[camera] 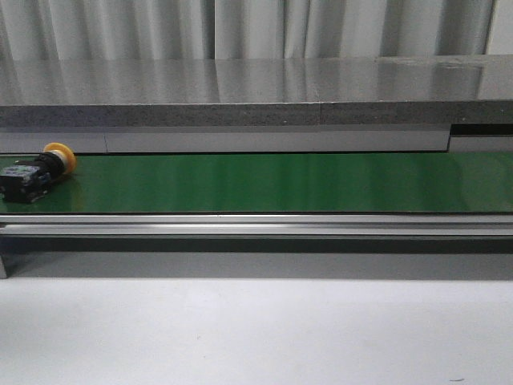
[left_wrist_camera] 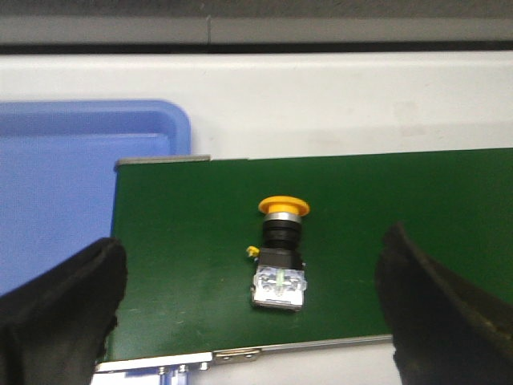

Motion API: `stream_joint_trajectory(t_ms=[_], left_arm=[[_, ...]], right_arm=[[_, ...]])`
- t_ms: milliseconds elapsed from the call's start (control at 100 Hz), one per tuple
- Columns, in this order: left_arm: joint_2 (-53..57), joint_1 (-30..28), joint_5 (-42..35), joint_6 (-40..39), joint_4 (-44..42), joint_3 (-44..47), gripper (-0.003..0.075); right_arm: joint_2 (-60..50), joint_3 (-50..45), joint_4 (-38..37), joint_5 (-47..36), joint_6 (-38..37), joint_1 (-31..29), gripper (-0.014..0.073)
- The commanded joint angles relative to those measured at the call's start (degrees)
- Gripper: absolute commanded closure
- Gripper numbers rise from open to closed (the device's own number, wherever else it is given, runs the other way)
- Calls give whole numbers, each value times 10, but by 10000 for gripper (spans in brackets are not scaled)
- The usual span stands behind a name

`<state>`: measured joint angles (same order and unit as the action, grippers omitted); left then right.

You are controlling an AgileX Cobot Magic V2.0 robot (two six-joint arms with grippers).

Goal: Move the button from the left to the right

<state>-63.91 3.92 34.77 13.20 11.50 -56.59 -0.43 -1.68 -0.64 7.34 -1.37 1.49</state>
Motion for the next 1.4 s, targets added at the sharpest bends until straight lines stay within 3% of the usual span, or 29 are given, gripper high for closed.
stream_joint_trajectory(t_ms=[0,220,450,780,990,1280,1390], left_arm=[[72,29,-76,2,13,31,120],[260,65,-172,2,13,174,122],[432,65,-210,2,13,291,152],[506,65,-210,2,13,376,186],[506,65,-220,2,13,392,342],[506,65,-225,2,13,393,701],[506,65,-225,2,13,393,715]], right_arm=[[-10,0,-4,-46,2,0,662],[-10,0,-4,-46,2,0,662],[-10,0,-4,-46,2,0,662],[-10,0,-4,-46,2,0,662],[-10,0,-4,-46,2,0,662],[-10,0,-4,-46,2,0,662],[-10,0,-4,-46,2,0,662]])
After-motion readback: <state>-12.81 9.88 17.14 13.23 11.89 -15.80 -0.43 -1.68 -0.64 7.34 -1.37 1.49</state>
